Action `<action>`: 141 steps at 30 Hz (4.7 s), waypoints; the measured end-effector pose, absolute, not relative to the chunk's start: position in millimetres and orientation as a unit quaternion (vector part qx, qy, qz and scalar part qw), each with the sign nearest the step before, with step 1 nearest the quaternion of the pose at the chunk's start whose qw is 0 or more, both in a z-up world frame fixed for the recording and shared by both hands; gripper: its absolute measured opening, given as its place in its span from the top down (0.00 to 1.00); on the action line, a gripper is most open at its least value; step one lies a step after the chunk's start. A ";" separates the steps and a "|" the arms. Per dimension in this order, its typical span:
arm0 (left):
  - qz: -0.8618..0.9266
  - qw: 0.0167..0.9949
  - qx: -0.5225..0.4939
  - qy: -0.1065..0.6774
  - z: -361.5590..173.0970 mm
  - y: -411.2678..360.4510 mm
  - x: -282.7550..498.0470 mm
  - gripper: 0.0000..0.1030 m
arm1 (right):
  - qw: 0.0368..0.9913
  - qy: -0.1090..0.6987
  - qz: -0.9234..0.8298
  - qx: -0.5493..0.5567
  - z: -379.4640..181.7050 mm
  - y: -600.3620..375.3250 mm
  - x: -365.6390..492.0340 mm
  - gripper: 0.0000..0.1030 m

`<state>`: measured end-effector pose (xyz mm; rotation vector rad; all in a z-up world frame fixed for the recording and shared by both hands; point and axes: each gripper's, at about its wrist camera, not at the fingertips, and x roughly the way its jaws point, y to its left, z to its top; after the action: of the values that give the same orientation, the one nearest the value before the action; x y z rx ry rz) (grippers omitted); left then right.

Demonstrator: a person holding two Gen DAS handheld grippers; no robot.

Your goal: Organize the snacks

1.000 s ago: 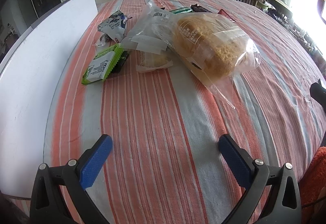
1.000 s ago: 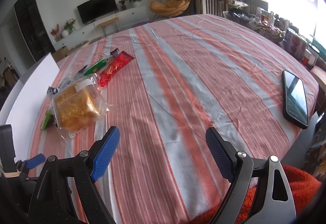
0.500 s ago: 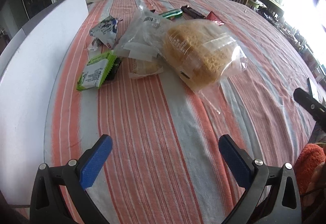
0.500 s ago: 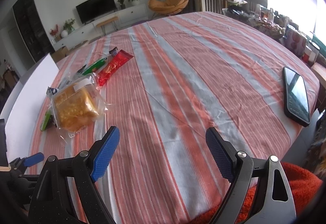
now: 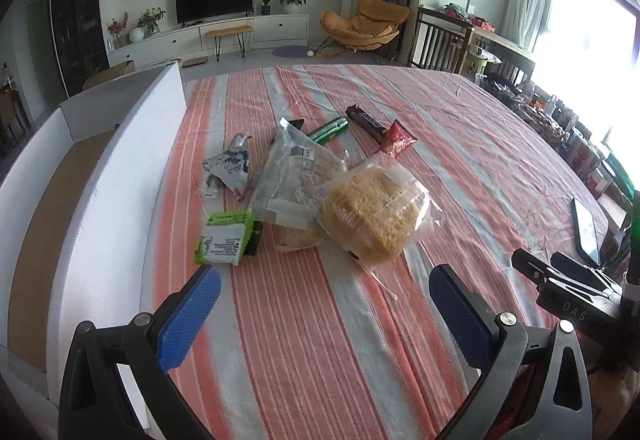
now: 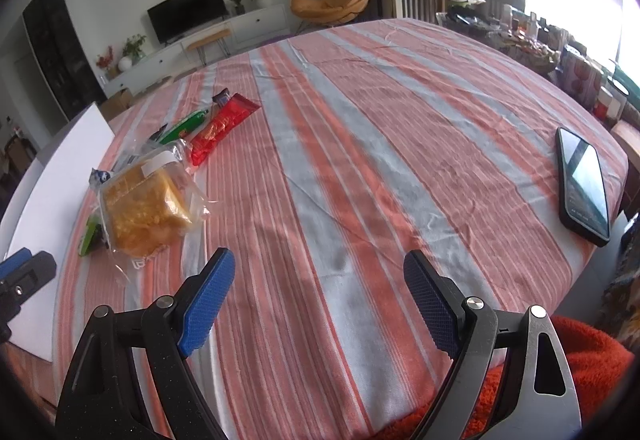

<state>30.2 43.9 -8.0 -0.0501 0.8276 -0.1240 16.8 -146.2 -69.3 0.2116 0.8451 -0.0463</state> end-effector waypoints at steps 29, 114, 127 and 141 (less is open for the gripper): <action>0.009 0.920 -0.088 0.381 2.9 116.6 22.1 0.00 | 0.839 0.504 0.200 -0.035 -108.5 -6.2 142.4 0.10; 0.049 0.829 -0.163 0.532 -89.8 133.7 128.2 0.44 | 0.883 0.434 0.001 0.178 -109.2 -154.4 66.9 0.09; -0.011 0.847 -0.014 0.532 -84.6 104.9 40.1 0.37 | 0.830 0.467 0.208 0.224 -98.7 -95.2 42.3 0.10; -0.007 0.874 -0.010 0.486 -90.3 117.9 42.4 0.53 | 0.889 0.427 0.061 0.152 -50.1 -64.5 78.6 0.09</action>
<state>42.4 117.9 -90.3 -0.0202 1.0160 -0.0147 78.6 -64.5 -50.1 0.3158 0.8863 0.1274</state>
